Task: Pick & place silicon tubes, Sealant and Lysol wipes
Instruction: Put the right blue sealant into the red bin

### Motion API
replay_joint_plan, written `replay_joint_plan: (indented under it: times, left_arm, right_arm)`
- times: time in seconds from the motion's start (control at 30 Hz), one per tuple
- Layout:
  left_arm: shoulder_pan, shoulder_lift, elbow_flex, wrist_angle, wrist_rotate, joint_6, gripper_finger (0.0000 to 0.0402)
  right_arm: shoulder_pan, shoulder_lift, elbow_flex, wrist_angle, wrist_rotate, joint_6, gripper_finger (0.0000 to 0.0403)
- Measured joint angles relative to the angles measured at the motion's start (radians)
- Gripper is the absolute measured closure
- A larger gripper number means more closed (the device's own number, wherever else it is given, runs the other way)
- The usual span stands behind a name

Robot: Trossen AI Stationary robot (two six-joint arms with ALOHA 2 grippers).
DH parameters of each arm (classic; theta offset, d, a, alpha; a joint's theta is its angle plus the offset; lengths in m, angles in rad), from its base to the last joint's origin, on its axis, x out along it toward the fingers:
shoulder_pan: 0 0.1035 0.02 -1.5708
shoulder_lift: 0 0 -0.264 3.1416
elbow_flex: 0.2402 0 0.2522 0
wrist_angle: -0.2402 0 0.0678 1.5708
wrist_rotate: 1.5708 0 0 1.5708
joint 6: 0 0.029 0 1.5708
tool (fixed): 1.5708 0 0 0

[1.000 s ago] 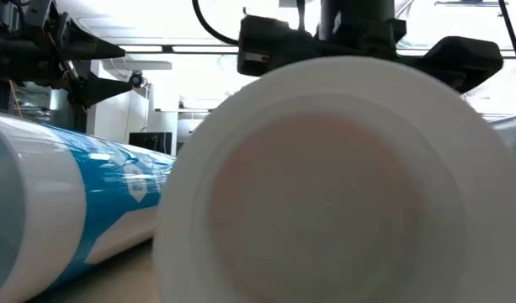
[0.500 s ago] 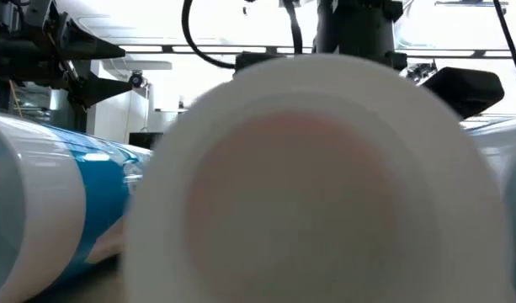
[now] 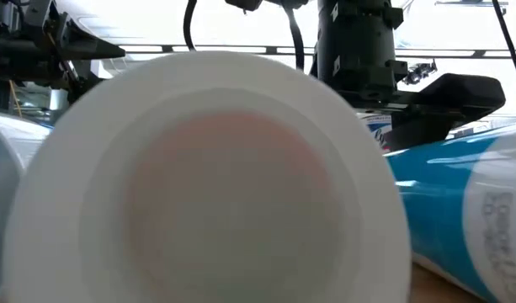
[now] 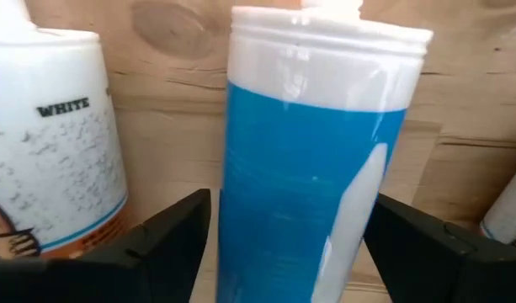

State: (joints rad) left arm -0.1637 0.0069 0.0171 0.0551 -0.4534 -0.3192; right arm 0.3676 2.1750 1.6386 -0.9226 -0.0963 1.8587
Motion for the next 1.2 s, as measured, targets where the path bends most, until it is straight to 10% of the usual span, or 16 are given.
replay_joint_plan:
  times: [0.3,1.2]
  left_arm:
    - [0.0,0.0,0.0,0.0,0.0,0.0,0.0032]
    - [0.0,0.0,0.0,0.0,0.0,0.0,0.0032]
  right_arm:
    - [0.0,-0.006,-0.028,0.035,-0.014,0.001,0.0186]
    - [-0.014,-0.102,-0.072,-0.01,0.041,-0.137,0.0189]
